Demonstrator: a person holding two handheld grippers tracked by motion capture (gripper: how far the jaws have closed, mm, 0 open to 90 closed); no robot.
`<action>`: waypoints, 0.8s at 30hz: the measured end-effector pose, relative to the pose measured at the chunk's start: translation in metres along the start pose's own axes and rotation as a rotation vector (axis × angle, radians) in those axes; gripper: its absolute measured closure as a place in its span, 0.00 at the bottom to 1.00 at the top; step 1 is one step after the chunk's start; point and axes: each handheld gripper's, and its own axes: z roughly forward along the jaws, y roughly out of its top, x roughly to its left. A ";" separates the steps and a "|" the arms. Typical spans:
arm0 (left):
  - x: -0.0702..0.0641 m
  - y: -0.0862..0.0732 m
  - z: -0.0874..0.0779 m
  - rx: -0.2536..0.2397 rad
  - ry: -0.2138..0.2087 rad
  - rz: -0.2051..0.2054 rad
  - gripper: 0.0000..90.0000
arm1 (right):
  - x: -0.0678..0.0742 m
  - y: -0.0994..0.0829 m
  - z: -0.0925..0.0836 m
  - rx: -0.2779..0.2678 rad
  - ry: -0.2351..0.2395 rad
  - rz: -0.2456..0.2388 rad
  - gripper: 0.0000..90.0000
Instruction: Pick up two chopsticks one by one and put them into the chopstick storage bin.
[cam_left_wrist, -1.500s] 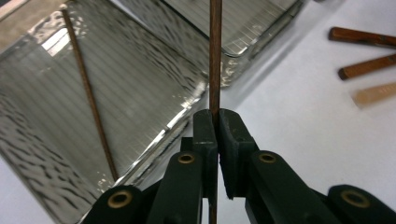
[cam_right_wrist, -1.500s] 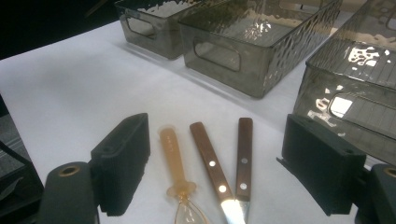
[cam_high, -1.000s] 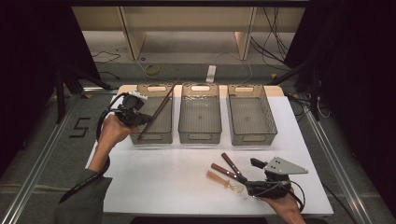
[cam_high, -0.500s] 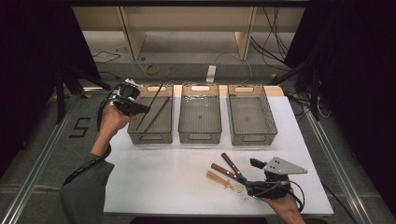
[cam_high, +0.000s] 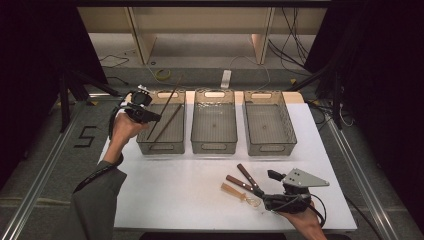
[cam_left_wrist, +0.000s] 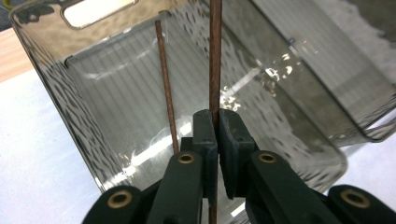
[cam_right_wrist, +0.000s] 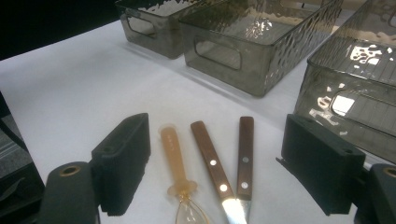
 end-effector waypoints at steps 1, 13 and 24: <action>0.001 -0.002 0.002 0.001 0.003 -0.007 0.95 | 0.000 0.000 0.000 -0.001 0.000 0.002 0.27; 0.005 -0.013 0.015 0.022 0.021 -0.042 0.94 | 0.000 0.000 0.000 0.002 0.002 0.000 0.27; 0.010 -0.021 0.022 0.055 0.067 -0.080 0.94 | 0.001 0.000 0.000 0.006 0.002 -0.001 0.27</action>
